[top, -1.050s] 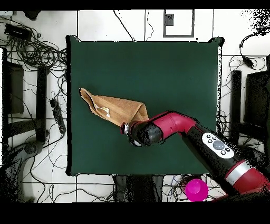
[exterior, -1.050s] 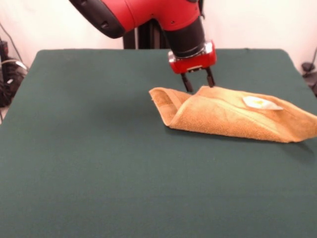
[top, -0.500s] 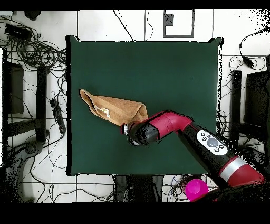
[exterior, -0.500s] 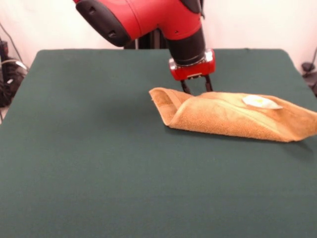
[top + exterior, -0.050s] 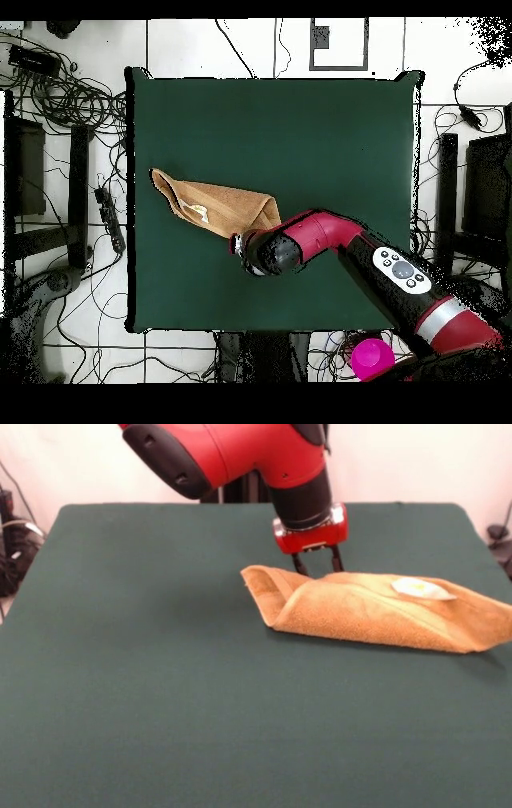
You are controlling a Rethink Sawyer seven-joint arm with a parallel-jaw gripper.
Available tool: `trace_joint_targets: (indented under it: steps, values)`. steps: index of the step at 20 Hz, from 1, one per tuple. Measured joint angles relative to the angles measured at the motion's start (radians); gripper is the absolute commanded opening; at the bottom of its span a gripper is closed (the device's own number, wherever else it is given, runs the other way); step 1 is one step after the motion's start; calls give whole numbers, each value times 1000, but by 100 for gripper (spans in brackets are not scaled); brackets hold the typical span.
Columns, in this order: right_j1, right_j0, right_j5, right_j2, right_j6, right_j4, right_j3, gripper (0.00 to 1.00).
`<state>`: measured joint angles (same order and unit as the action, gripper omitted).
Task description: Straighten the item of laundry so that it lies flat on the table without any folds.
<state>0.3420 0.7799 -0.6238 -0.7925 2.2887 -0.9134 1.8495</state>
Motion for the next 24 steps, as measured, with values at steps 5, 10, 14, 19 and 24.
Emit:
trace_joint_targets:
  steps: [5, 10, 14, 19, 24]
  values:
    - [10, 3, 48, 0, 0, -18, 0, 100]
    - [34, 12, 155, 0, 0, -65, 1, 100]
    - [66, 15, 256, 0, 0, -95, 1, 100]
    - [94, 16, 332, 0, 0, -103, 1, 100]
    - [108, 17, 349, -1, 0, -105, 1, 100]
